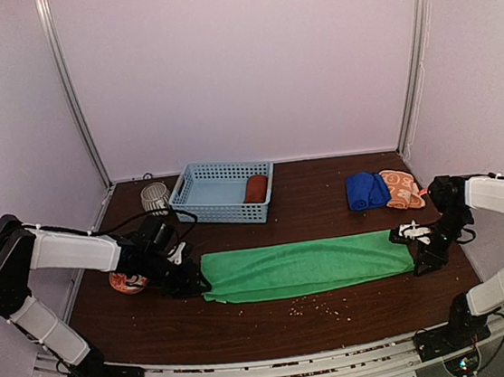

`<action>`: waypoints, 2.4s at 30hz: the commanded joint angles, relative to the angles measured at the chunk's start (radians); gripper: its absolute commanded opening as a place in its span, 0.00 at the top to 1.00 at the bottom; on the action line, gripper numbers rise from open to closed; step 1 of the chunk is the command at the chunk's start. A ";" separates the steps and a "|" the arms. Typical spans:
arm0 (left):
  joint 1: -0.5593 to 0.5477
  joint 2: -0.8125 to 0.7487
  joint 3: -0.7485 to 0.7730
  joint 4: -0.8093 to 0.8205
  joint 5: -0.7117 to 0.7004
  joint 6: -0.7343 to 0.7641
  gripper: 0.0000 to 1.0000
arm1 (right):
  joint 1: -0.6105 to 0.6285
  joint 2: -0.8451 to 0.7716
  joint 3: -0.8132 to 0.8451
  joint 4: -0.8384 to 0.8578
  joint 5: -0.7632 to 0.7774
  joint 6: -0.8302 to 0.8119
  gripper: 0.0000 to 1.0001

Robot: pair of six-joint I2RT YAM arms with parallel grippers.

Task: Roll the towels
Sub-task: Smooth out the towel at the center of the board.

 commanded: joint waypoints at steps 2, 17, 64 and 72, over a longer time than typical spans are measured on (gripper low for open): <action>0.004 0.026 0.033 -0.014 0.000 0.003 0.66 | 0.009 0.006 -0.008 0.003 -0.001 -0.020 0.59; 0.005 0.033 0.024 0.033 0.007 -0.010 0.80 | 0.015 0.009 -0.009 -0.002 0.003 -0.054 0.56; -0.022 -0.029 0.186 -0.170 -0.029 0.106 1.00 | 0.099 0.213 0.081 0.045 0.101 -0.058 0.70; -0.022 -0.021 0.185 -0.174 -0.035 0.113 1.00 | 0.099 0.172 0.099 0.023 0.163 -0.059 0.94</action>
